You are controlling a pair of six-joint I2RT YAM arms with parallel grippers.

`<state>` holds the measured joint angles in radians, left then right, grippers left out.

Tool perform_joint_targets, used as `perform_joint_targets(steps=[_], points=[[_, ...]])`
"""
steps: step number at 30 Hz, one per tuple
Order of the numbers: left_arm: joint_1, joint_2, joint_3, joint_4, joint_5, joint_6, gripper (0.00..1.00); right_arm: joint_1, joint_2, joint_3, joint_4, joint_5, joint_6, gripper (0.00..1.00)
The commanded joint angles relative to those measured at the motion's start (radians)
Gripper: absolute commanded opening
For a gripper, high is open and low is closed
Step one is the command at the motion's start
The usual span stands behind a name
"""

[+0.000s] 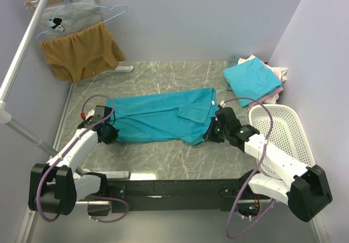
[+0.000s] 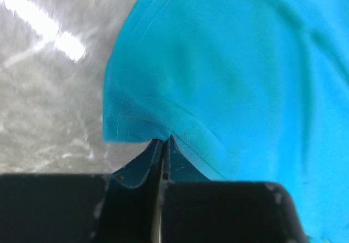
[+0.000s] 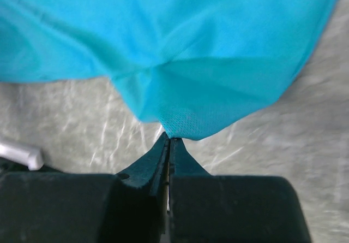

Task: Fold and stack the t-shirts
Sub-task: Fold the other side of the tshirt into a rectangle

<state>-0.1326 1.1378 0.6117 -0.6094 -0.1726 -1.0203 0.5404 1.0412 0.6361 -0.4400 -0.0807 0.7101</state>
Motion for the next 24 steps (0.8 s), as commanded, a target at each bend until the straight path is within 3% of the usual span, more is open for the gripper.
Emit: perform_joint_targets(steps=[1, 12, 19, 24], points=[[0.001, 0.045, 0.098, -0.004, -0.077, 0.080, 0.07, -0.071, 0.049, 0.103, -0.006, 0.079, -0.083, 0.00], [0.002, 0.285, 0.241, 0.034, -0.085, 0.203, 0.06, -0.244, 0.264, 0.230, 0.063, 0.000, -0.201, 0.00], [0.011, 0.487, 0.434, 0.048, -0.116, 0.282, 0.02, -0.298, 0.486, 0.434, 0.067, -0.051, -0.267, 0.00], [0.014, 0.627, 0.562, 0.034, -0.146, 0.327, 0.13, -0.327, 0.672, 0.604, 0.031, -0.057, -0.299, 0.00]])
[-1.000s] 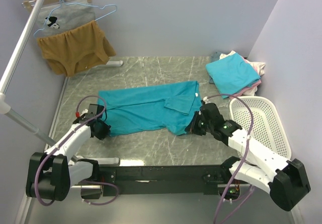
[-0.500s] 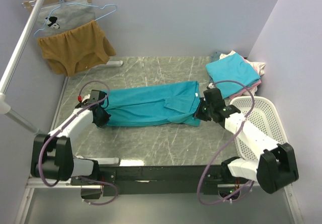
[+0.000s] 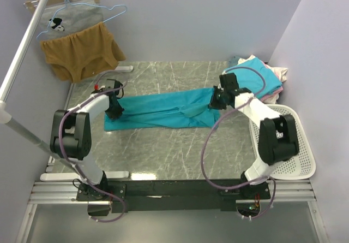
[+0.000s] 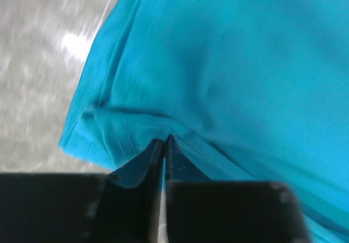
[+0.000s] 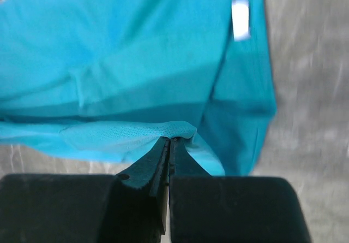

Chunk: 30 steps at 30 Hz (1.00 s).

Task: Fold and stack the t-shirts
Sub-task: Fold the other side of the tshirt into a rectangle

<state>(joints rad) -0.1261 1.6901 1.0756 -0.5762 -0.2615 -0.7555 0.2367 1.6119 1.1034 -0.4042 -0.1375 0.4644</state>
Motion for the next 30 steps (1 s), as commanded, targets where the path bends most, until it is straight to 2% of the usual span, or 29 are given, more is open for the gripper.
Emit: perform_joint_targets(steps=[1, 2, 3, 4, 5, 6, 7, 8, 10, 13, 22, 26, 30], points=[[0.009, 0.094, 0.112, 0.001, -0.056, 0.079, 0.20, -0.027, 0.153, 0.159, -0.004, -0.002, -0.056, 0.03], [0.011, 0.112, 0.125, -0.004, -0.056, 0.084, 0.45, -0.030, 0.183, 0.180, -0.004, -0.010, -0.062, 0.12], [0.011, 0.147, 0.151, -0.011, -0.055, 0.091, 0.46, -0.033, 0.207, 0.235, -0.031, 0.004, -0.063, 0.22], [0.011, 0.158, 0.161, -0.020, -0.059, 0.108, 0.47, -0.033, 0.226, 0.257, -0.038, 0.025, -0.061, 0.42], [0.013, 0.164, 0.167, -0.028, -0.091, 0.111, 0.59, -0.033, 0.235, 0.266, -0.030, 0.085, -0.069, 0.51], [0.016, 0.163, 0.167, -0.031, -0.103, 0.117, 0.71, -0.033, 0.230, 0.277, -0.022, 0.123, -0.067, 0.57], [0.019, 0.155, 0.165, -0.034, -0.111, 0.126, 0.94, -0.034, 0.221, 0.279, -0.018, 0.136, -0.070, 0.61], [0.028, 0.146, 0.164, -0.036, -0.117, 0.128, 0.99, -0.034, 0.186, 0.273, -0.007, 0.175, -0.075, 0.62], [0.029, 0.106, 0.153, -0.031, -0.125, 0.140, 1.00, -0.034, 0.148, 0.251, 0.021, 0.182, -0.079, 0.64], [0.031, 0.050, 0.132, -0.027, -0.096, 0.148, 0.99, -0.031, 0.085, 0.225, 0.031, 0.104, -0.079, 0.65], [0.031, -0.043, 0.109, 0.013, 0.022, 0.176, 0.99, 0.015, 0.098, 0.170, 0.039, -0.169, -0.030, 0.66], [0.029, -0.044, 0.090, 0.044, 0.079, 0.193, 0.99, 0.047, 0.105, 0.155, -0.007, -0.125, -0.017, 0.66], [0.029, -0.035, 0.064, 0.067, 0.122, 0.199, 0.99, 0.055, 0.045, 0.078, -0.039, -0.079, -0.007, 0.66]])
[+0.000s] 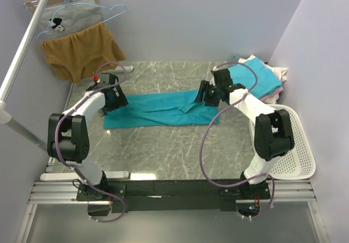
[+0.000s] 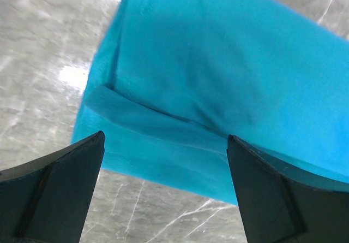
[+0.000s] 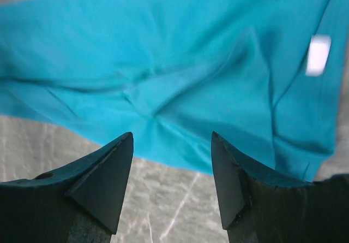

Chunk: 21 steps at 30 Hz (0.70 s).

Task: Fold and stack the t-shirts
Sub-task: Fold the other side of the tshirt into a rectangle

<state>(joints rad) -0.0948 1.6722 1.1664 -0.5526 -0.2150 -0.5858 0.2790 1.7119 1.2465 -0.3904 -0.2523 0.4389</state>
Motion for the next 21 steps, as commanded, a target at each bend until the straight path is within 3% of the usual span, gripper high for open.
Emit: perform_joint_targets(steps=[1, 7, 21], points=[[-0.002, -0.014, -0.031, 0.051, 0.080, 0.029, 0.99, 0.018, -0.086, -0.082, -0.057, 0.069, 0.003, 0.66], [-0.002, 0.003, -0.070, 0.079, 0.109, 0.037, 0.99, 0.014, -0.205, -0.222, -0.065, 0.321, -0.048, 0.67], [-0.002, 0.003, -0.136, 0.112, 0.117, 0.017, 0.99, 0.014, -0.213, -0.259, -0.081, 0.397, -0.147, 0.67]])
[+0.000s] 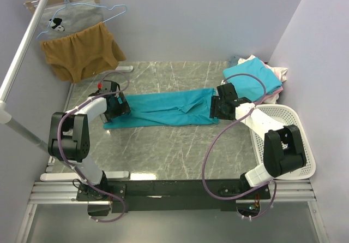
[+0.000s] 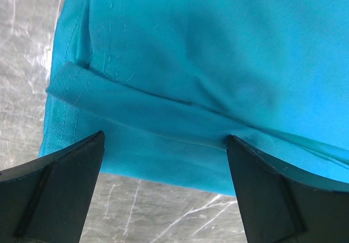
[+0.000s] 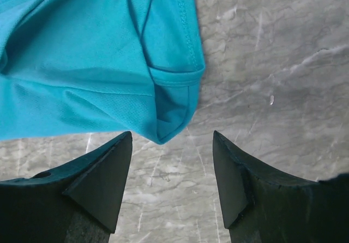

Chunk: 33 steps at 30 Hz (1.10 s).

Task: Fold and stack the t-shirts
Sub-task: Fold the other side of the tshirt into a rectangle

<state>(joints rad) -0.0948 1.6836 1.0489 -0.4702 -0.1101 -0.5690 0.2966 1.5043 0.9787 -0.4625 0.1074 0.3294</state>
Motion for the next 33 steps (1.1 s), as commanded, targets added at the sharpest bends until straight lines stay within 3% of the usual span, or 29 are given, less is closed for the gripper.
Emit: perform_joint_targets(steps=[1, 16, 22, 27, 33], points=[[-0.002, -0.010, -0.023, 0.033, 0.010, 0.000, 1.00, -0.004, -0.006, 0.005, -0.002, 0.031, -0.039, 0.67], [-0.002, -0.019, -0.032, 0.044, 0.015, 0.003, 0.99, 0.009, 0.077, 0.015, -0.028, -0.011, -0.059, 0.62], [-0.002, -0.019, -0.032, 0.036, 0.009, 0.008, 1.00, 0.021, 0.103, 0.049, -0.073, -0.003, -0.056, 0.53], [-0.002, -0.018, -0.032, 0.041, 0.012, 0.006, 0.99, 0.050, 0.011, 0.069, -0.111, -0.031, -0.059, 0.57], [-0.002, -0.005, -0.033, 0.042, 0.023, 0.008, 1.00, 0.085, 0.014, 0.057, -0.127, -0.037, -0.055, 0.58]])
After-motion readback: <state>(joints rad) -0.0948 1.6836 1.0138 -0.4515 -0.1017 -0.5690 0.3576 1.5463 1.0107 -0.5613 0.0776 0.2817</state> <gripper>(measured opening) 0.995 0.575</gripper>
